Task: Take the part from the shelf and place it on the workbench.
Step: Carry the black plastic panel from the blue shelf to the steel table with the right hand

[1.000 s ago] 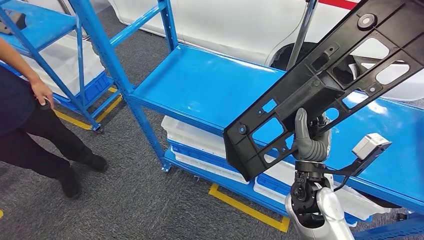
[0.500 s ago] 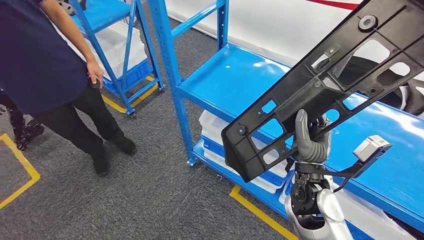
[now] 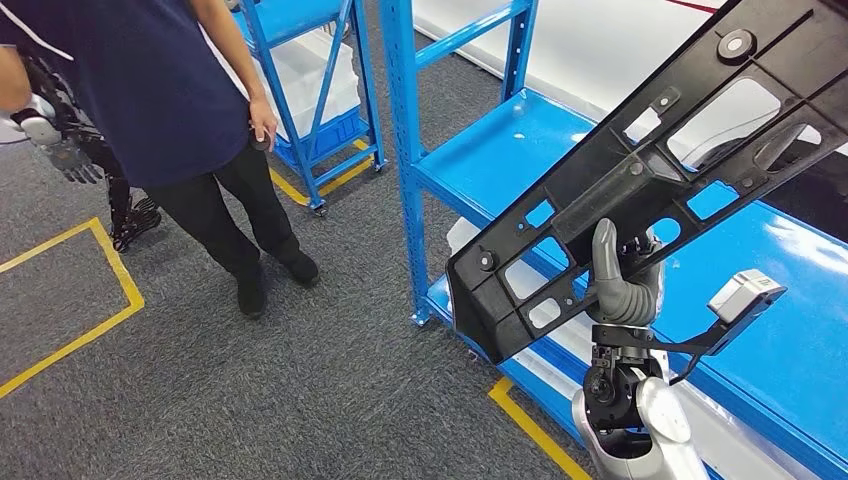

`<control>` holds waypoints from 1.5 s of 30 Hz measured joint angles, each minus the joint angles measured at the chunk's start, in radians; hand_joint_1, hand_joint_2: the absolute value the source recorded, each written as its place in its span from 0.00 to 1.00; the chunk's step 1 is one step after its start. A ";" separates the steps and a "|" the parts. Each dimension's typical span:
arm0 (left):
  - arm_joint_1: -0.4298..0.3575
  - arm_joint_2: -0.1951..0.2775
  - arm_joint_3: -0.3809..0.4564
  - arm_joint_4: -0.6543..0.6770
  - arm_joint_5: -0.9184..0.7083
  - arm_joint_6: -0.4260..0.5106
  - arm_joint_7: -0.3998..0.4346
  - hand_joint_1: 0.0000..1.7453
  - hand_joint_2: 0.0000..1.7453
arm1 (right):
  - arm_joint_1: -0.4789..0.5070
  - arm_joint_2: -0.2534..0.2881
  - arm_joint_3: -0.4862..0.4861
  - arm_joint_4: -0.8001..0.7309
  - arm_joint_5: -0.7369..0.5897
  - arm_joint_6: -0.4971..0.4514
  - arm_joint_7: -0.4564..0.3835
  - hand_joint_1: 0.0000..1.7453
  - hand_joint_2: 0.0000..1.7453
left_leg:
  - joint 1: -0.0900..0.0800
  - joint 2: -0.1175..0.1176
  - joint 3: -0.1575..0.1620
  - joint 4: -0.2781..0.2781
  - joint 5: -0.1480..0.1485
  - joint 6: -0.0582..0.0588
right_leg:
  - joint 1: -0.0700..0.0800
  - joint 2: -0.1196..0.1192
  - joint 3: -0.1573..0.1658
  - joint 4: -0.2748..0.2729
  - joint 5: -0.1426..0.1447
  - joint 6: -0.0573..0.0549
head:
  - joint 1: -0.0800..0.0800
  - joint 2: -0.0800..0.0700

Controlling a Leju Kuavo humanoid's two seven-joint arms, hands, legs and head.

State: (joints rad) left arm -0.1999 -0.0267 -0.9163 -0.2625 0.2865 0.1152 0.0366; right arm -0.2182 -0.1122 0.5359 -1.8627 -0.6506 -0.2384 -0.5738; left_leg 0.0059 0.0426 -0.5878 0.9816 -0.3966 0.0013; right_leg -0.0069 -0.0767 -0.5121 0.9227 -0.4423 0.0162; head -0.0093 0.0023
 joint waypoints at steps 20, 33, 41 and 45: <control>0.003 0.000 0.000 0.000 0.013 0.004 -0.004 0.00 1.00 | -0.004 0.006 -0.002 0.003 0.001 0.005 -0.001 1.00 1.00 | -0.005 -0.172 -0.002 -0.045 0.023 0.027 | -0.013 0.132 -0.031 0.013 0.012 0.006 | 0.001 0.000; -0.004 -0.001 0.000 0.000 0.012 0.015 -0.005 0.00 1.00 | -0.004 0.011 -0.002 0.003 0.003 0.005 -0.003 1.00 1.00 | -0.029 0.030 0.017 -0.062 0.016 0.032 | 0.000 -0.016 -0.015 0.008 -0.003 0.008 | -0.002 0.000; -0.001 0.000 0.000 0.000 -0.002 0.016 -0.004 0.00 1.00 | 0.001 0.013 -0.002 0.003 0.022 0.003 -0.004 1.00 1.00 | -0.013 -0.072 0.032 -0.075 0.028 0.060 | -0.008 0.072 -0.157 0.313 -0.143 0.033 | -0.002 0.000; 0.004 0.001 0.000 0.000 -0.006 0.017 -0.003 0.00 1.00 | 0.003 0.013 -0.002 0.003 0.022 0.002 0.000 1.00 1.00 | -0.005 -0.129 0.033 -0.066 0.021 0.049 | -0.021 0.108 -0.080 0.115 -0.015 0.043 | -0.002 0.000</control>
State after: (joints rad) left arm -0.1960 -0.0261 -0.9163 -0.2625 0.2810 0.1323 0.0340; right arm -0.2151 -0.0993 0.5340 -1.8595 -0.6283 -0.2369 -0.5741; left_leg 0.0008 -0.0862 -0.5548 0.9157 -0.3751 0.0508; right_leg -0.0279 0.0315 -0.5922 1.0374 -0.4573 0.0594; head -0.0113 0.0023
